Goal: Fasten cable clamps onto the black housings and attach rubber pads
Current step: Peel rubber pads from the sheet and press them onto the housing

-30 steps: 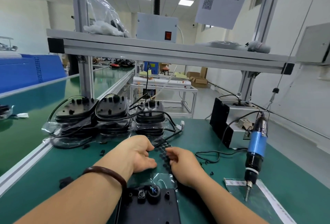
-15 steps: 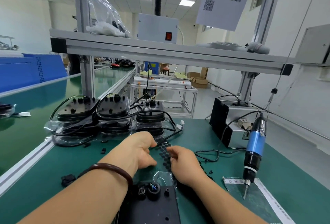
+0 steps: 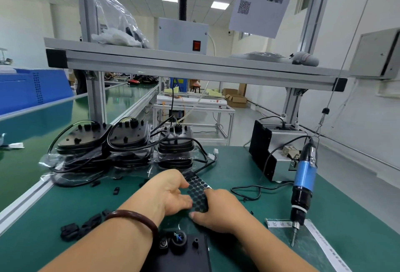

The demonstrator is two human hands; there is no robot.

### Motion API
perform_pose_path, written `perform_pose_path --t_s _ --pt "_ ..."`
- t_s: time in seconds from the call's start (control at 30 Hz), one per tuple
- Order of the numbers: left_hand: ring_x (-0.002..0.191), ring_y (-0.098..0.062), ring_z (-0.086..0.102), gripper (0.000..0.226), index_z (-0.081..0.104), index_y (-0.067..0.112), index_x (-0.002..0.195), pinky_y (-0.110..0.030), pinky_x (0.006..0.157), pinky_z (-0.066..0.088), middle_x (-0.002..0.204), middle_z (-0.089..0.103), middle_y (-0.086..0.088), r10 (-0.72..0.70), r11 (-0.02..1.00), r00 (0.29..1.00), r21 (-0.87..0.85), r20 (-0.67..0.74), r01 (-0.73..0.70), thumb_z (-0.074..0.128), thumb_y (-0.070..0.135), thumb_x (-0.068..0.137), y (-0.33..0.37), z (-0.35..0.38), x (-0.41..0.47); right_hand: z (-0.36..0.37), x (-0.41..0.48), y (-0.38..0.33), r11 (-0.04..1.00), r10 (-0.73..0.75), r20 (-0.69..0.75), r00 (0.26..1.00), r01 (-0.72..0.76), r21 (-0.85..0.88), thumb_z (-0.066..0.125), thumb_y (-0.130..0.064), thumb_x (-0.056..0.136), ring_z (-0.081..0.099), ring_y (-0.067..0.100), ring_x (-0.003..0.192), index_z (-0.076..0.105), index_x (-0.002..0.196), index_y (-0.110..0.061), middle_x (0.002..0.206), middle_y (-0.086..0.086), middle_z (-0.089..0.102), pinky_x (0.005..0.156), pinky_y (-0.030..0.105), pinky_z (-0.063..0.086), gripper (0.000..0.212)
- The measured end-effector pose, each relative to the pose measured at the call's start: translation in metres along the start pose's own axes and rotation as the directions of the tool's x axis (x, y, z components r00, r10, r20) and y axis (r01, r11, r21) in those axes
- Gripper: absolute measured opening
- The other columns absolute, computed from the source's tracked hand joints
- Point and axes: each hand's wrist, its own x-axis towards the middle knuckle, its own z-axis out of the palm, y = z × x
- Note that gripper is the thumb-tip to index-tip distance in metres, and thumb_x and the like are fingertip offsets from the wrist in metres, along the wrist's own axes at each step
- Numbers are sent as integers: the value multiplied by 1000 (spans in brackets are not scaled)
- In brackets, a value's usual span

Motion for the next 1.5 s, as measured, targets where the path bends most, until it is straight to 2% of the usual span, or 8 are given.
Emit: perform_pose_path --t_s 0.3,0.63,0.77,0.87,1.0,1.13,1.4,1.5 --pt "144 -40 12 56 6 -10 146 -49 116 15 154 7 -30 42 999 997 -28 -61 -44 29 -6 95 13 -29 -7 -21 12 -10 998 39 121 992 -34 -46 73 -43 68 55 24 70 54 78 -10 78 7 58 55 31 43 39" --pt "143 -39 17 57 7 -9 147 -46 116 17 153 14 -31 25 1000 999 12 -41 -24 32 -5 95 5 -3 -15 -6 14 -7 993 -35 -59 998 28 -117 69 -44 70 43 21 60 38 66 -18 67 -2 44 49 29 31 40" --pt "118 -44 48 31 36 -16 125 -43 103 32 128 44 -30 15 996 1000 89 16 -17 32 -5 96 -2 9 -16 -5 17 3 1000 -18 -104 994 18 0 66 -45 66 51 26 69 42 66 -18 65 -3 49 54 29 35 36" --pt "129 -40 42 35 33 -16 130 -46 110 26 140 37 -25 16 999 1000 50 -9 -15 30 -8 95 -2 11 -11 -7 21 11 995 11 -108 994 0 99 65 -47 65 56 25 76 52 76 -18 76 -1 61 59 29 43 34" --pt "118 -37 53 19 36 -15 78 -47 109 29 110 46 -26 -62 997 998 -50 17 63 28 -10 94 0 16 -7 -7 20 20 972 34 -77 996 -15 234 67 -51 66 62 18 98 56 117 -24 107 -3 67 81 28 51 60" --pt "74 -24 49 15 47 -9 82 -43 102 38 86 52 -19 -18 1000 999 9 -39 19 37 -8 93 0 17 4 -8 16 25 949 -3 -71 997 25 315 67 -57 68 61 13 94 48 122 -32 110 -6 65 81 28 51 62" --pt "62 -15 52 16 52 -2 88 -27 64 46 73 55 -12 -11 989 1000 145 -19 13 39 -9 94 -2 15 3 -5 15 20 947 -84 -198 977 140 288 69 -39 83 62 6 97 68 108 -25 105 -8 69 86 20 48 28" --pt "61 -15 53 19 52 -1 87 -27 64 48 72 56 -9 40 986 998 164 -43 -32 39 -13 92 0 13 2 -5 15 19 930 -56 -223 973 132 344 66 -31 87 62 5 90 73 99 -24 97 -9 71 79 15 46 16"
